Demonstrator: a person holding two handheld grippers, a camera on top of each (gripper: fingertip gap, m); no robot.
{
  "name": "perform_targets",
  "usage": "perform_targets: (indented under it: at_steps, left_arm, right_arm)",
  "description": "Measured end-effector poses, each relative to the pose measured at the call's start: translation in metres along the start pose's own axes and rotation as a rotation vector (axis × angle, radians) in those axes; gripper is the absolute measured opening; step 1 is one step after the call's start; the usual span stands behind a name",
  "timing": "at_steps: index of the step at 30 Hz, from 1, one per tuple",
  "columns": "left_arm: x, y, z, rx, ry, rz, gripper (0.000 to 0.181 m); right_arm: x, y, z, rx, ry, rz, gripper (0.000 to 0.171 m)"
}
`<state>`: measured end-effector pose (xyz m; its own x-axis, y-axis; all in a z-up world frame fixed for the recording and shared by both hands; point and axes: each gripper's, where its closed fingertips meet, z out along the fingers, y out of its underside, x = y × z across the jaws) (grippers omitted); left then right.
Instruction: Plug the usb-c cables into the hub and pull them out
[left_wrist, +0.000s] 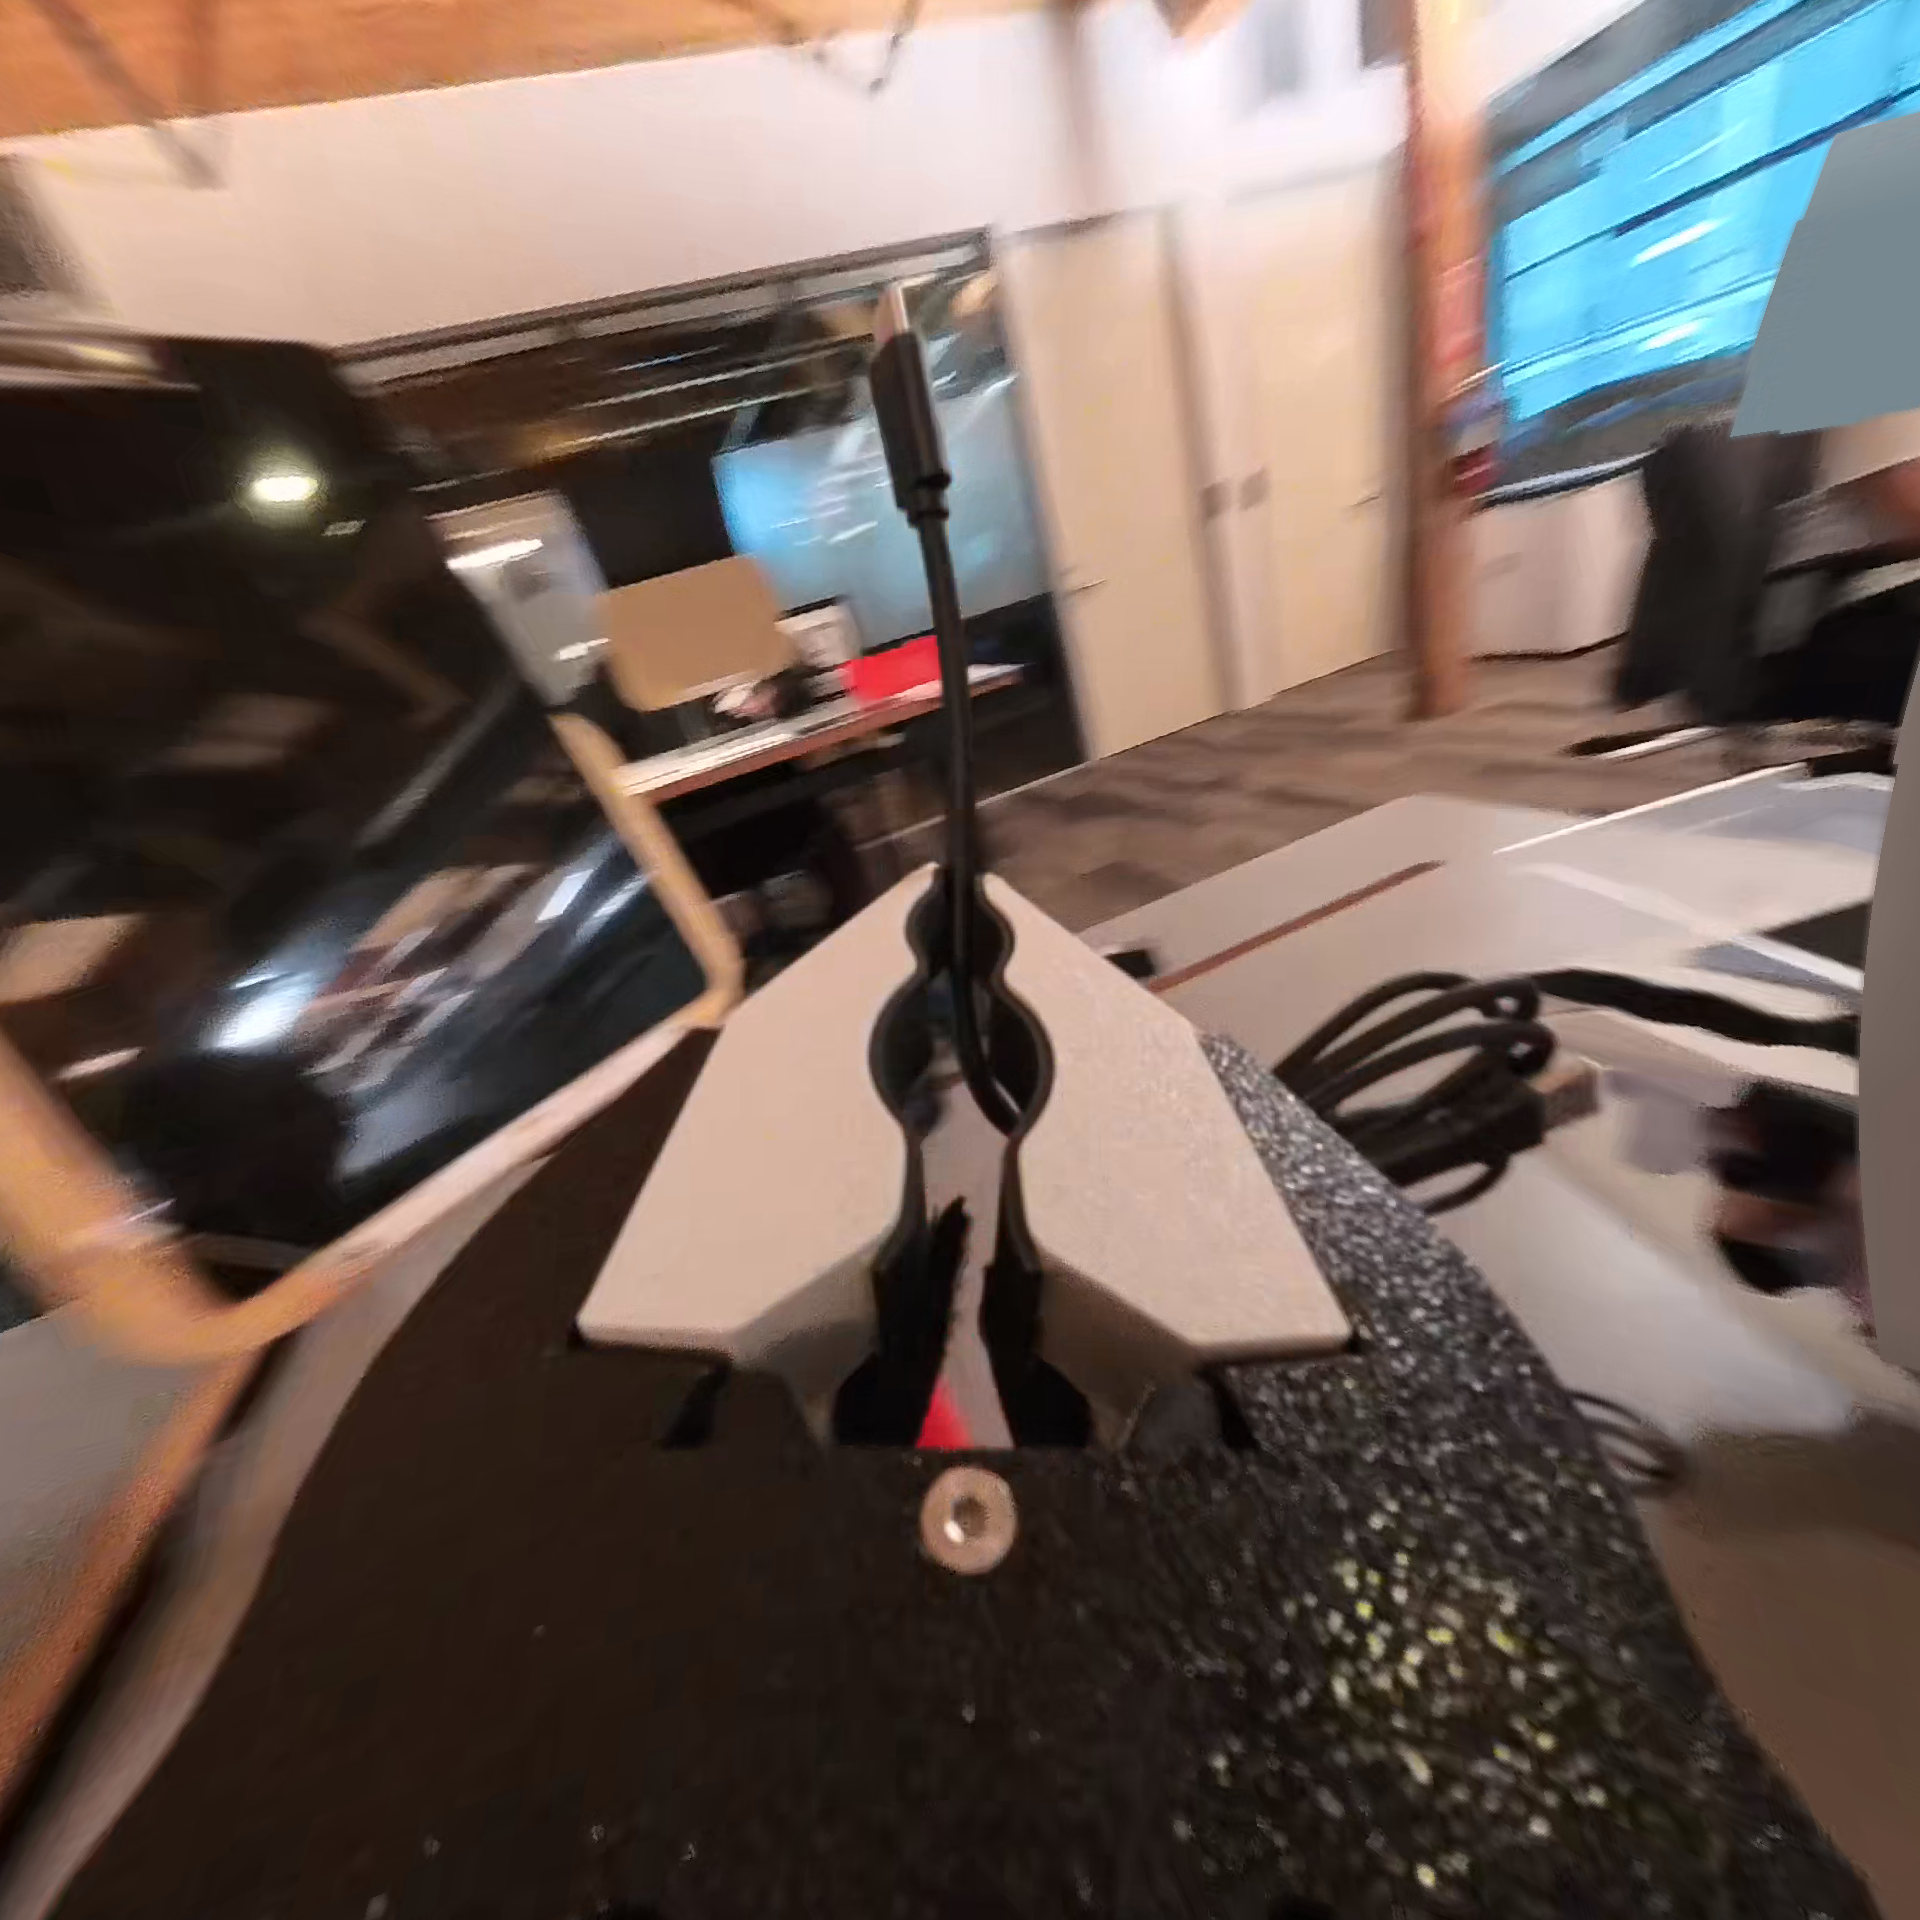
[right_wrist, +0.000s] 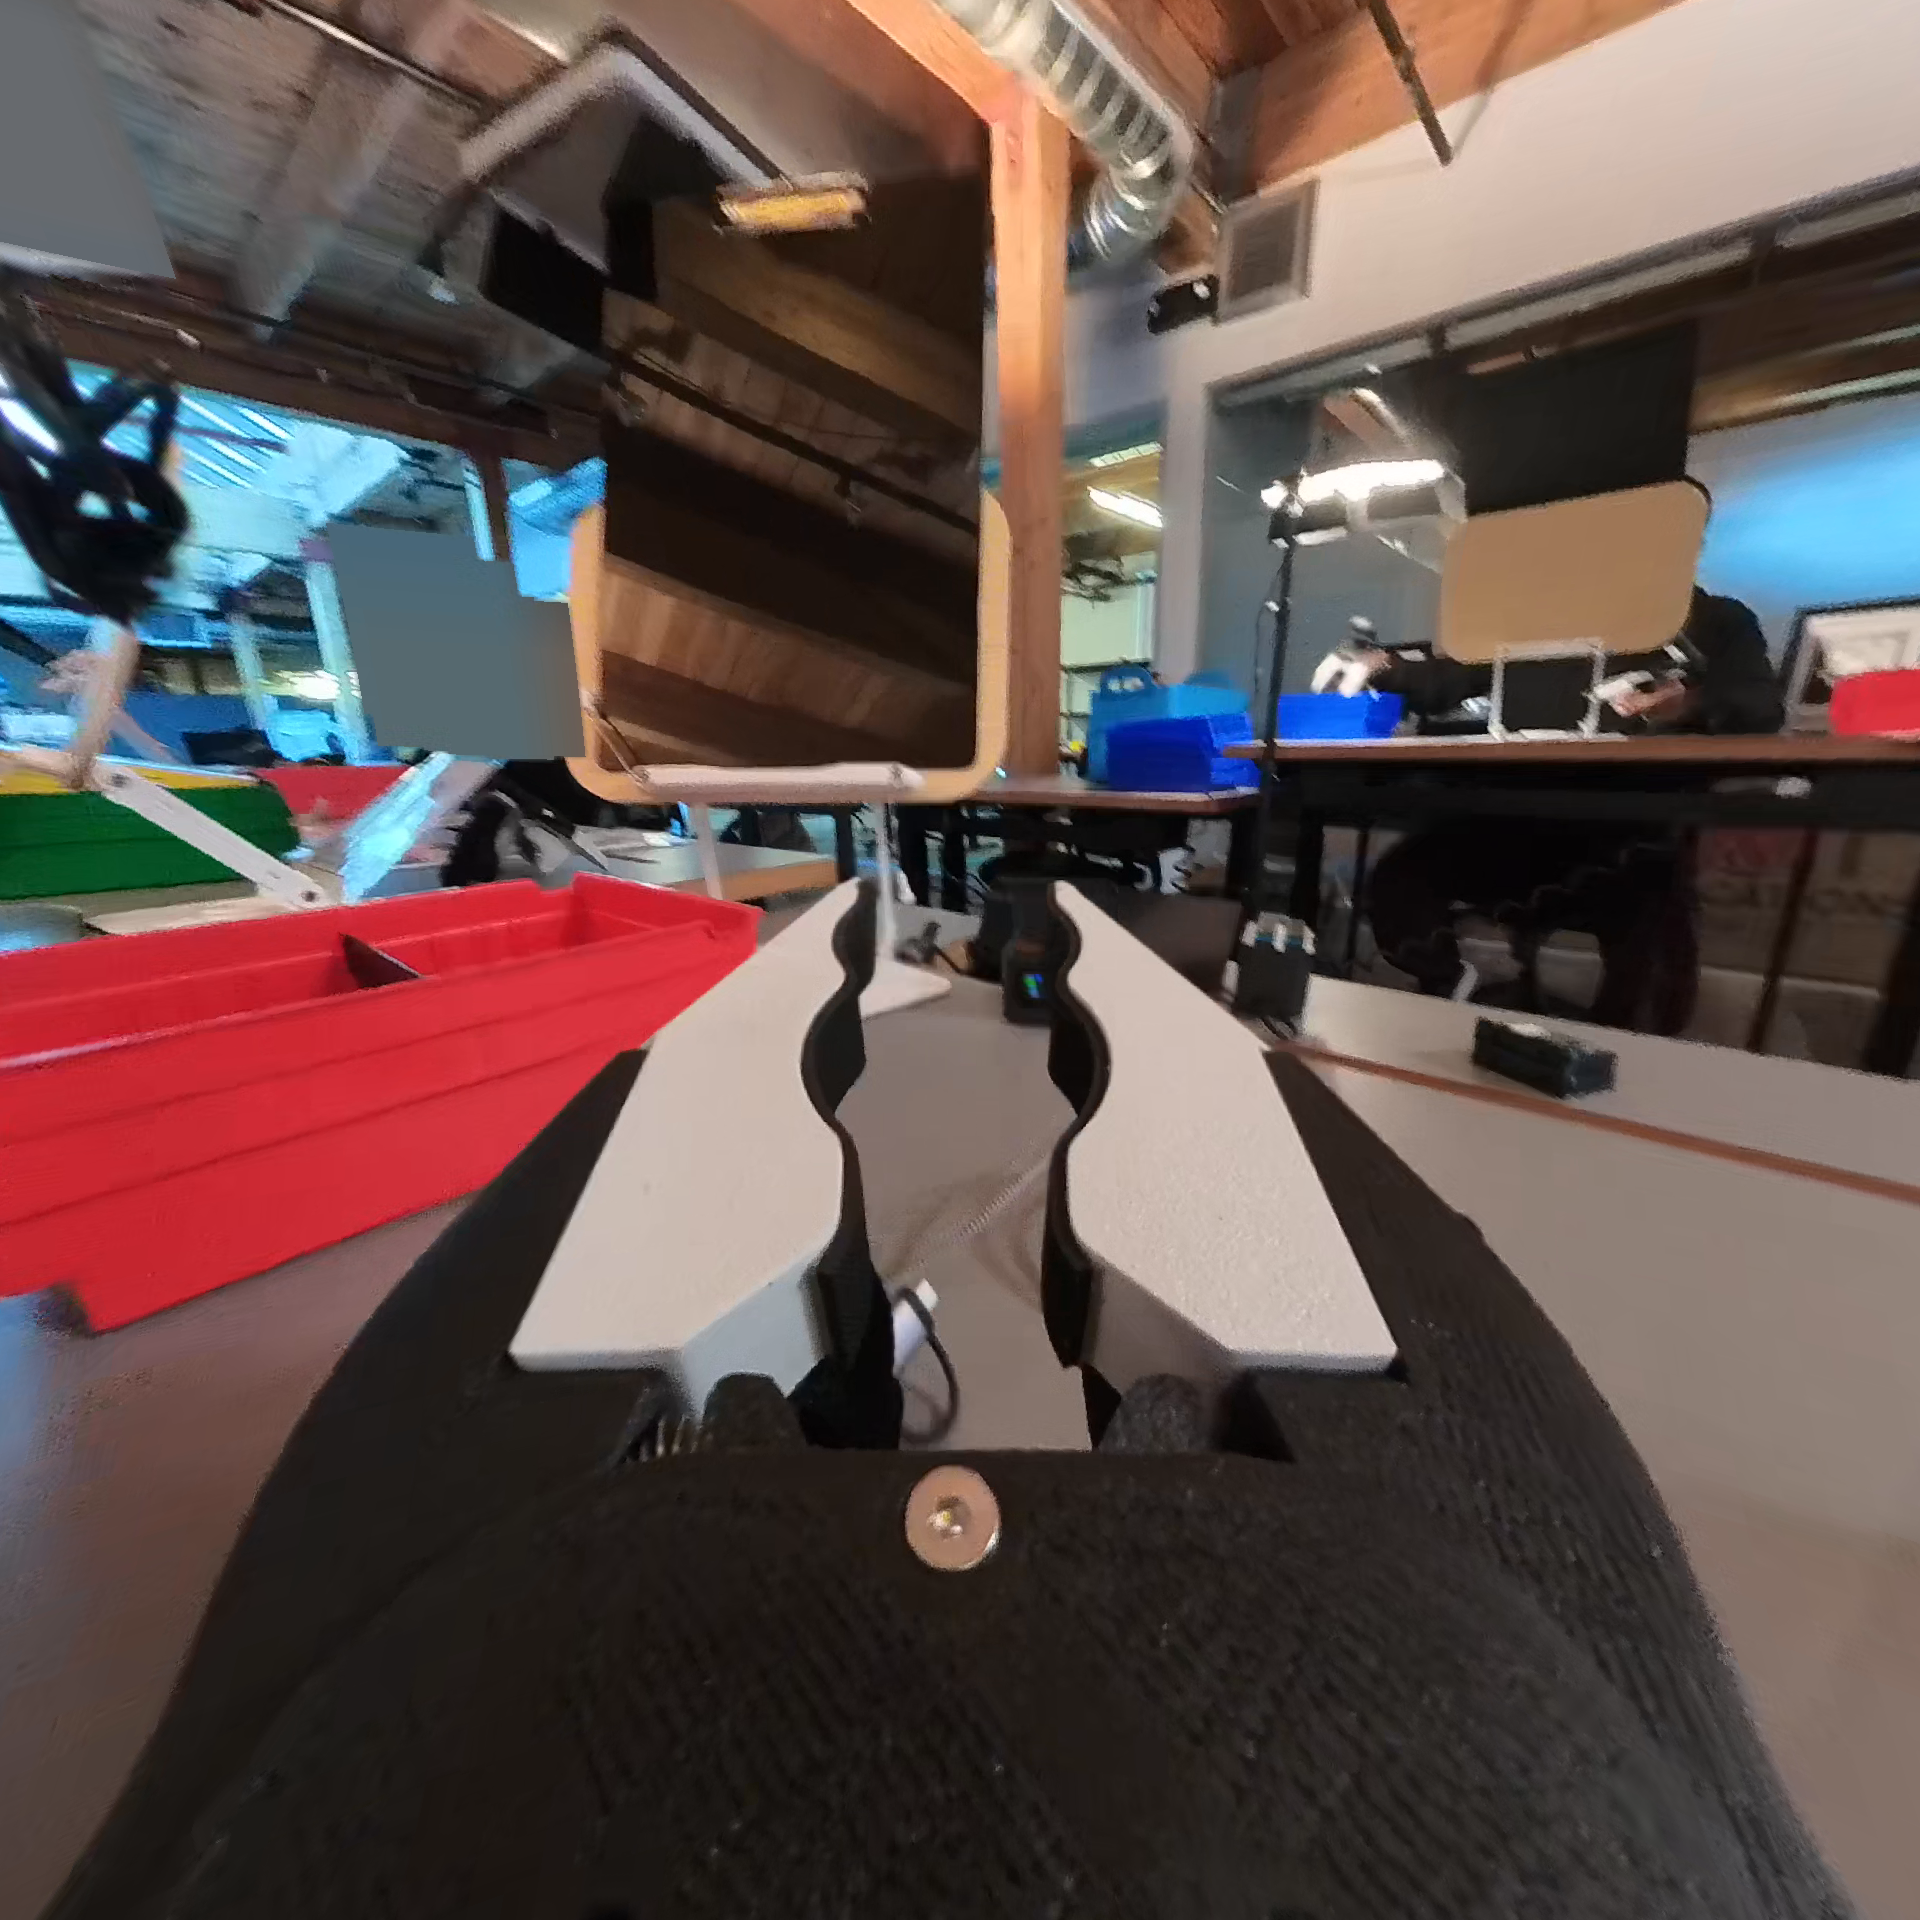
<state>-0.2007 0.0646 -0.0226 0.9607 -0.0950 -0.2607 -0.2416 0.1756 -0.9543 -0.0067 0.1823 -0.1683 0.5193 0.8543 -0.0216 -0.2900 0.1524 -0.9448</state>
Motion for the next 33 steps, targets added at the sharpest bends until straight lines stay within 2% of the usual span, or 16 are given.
perform_targets:
  at_steps: [1,4,6,9,12,15,18,20,23,25,26,28,31,33]
  left_arm:
    - [0.021,0.002,0.011,0.024,0.082,-0.034,0.000]
    - [0.096,0.005,0.034,0.125,0.433,-0.204,0.000]
    - [0.140,0.007,0.039,0.170,0.692,-0.360,0.000]
    - [0.180,0.008,0.040,0.244,0.955,-0.528,0.000]
    - [0.207,0.011,0.040,0.273,1.101,-0.609,0.000]
    - [0.219,0.016,0.044,0.273,1.130,-0.634,0.000]
    - [0.229,0.035,0.054,0.172,1.100,-0.561,0.000]
    - [0.233,0.041,0.054,0.151,1.111,-0.554,0.000]
    - [0.237,0.047,0.057,0.112,1.119,-0.582,0.000]
    - [0.231,0.050,0.061,0.094,1.076,-0.601,0.002]
    - [0.223,0.052,0.063,0.085,1.040,-0.605,0.006]
    - [0.202,0.068,0.070,0.030,0.922,-0.606,0.027]
    - [0.177,0.107,0.074,-0.121,0.760,-0.561,0.039]
    - [0.172,0.139,0.071,-0.244,0.685,-0.475,0.041]
  right_arm:
    - [-0.006,-0.011,0.000,0.031,-0.045,0.022,0.032]
    - [-0.034,-0.057,-0.002,0.122,-0.272,0.173,0.032]
    - [-0.051,-0.084,-0.001,0.116,-0.468,0.331,0.034]
    - [-0.059,-0.115,0.002,0.099,-0.653,0.489,0.038]
    - [-0.062,-0.125,0.008,0.061,-0.728,0.535,0.037]
    - [-0.066,-0.127,0.003,0.039,-0.793,0.567,0.026]
    - [-0.063,-0.129,-0.001,0.062,-0.810,0.608,0.019]
    - [-0.063,-0.126,-0.002,0.056,-0.803,0.598,0.024]
    - [-0.061,-0.123,-0.002,0.057,-0.778,0.566,0.007]
    - [-0.057,-0.121,-0.002,0.048,-0.723,0.495,0.006]
    - [-0.052,-0.121,-0.003,0.045,-0.683,0.440,0.006]
    - [-0.030,-0.116,-0.003,0.009,-0.536,0.266,0.005]
    - [0.019,-0.097,-0.002,-0.123,-0.217,-0.140,0.005]
    - [0.040,-0.080,-0.003,-0.228,-0.085,-0.397,0.005]
